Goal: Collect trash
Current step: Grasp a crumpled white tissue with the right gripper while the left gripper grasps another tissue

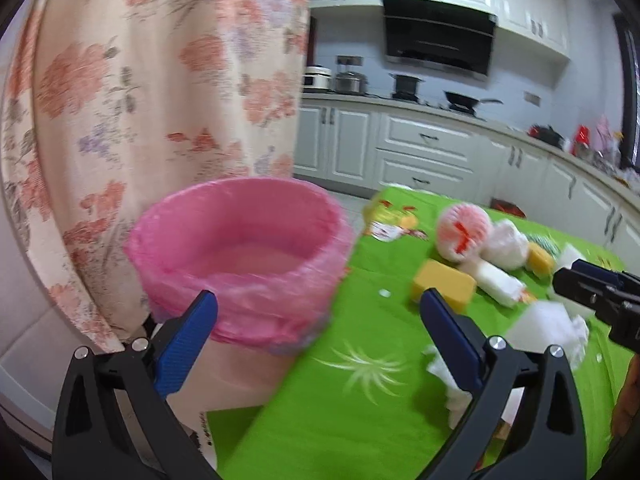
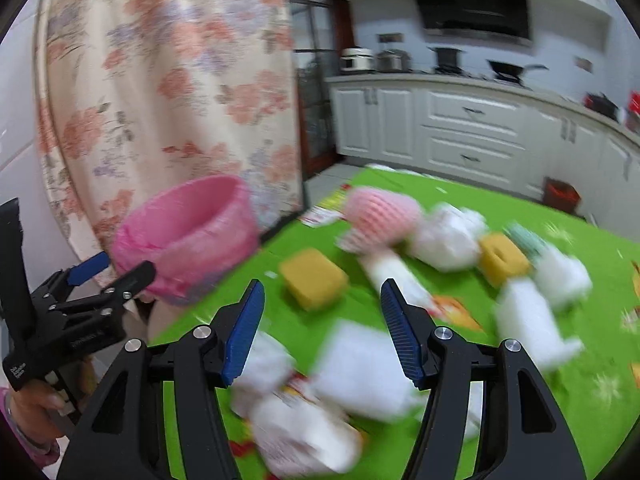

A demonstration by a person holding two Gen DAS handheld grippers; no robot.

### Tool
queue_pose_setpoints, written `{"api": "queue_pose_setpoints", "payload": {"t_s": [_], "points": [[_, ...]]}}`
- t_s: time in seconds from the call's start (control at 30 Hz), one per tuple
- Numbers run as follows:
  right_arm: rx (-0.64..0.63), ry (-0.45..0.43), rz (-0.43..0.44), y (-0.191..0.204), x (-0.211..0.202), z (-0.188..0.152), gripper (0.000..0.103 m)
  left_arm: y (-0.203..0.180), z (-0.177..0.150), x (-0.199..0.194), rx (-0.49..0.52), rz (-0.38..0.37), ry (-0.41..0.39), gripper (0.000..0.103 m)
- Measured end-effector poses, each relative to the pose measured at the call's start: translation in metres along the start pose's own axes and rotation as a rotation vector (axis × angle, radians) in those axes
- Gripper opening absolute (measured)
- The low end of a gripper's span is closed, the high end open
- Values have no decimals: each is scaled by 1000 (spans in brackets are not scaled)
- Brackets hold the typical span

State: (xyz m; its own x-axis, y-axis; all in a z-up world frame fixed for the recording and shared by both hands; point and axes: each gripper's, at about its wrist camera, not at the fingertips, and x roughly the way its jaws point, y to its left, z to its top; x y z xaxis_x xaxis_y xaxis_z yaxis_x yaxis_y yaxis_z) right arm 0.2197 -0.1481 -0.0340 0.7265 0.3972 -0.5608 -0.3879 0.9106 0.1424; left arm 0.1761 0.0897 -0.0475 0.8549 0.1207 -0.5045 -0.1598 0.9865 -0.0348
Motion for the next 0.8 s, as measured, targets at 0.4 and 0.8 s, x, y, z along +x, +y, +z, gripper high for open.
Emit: {"api": "queue_pose_setpoints", "payload": {"t_s": [0.4,0.8], "points": [[106,51,-113,-62,-14,-45,59,-45,-18,3,72,-92,46,98],[146,109,-143,-81,-1,-64,59,-71,-38,19,111,-155,116,97]]}}
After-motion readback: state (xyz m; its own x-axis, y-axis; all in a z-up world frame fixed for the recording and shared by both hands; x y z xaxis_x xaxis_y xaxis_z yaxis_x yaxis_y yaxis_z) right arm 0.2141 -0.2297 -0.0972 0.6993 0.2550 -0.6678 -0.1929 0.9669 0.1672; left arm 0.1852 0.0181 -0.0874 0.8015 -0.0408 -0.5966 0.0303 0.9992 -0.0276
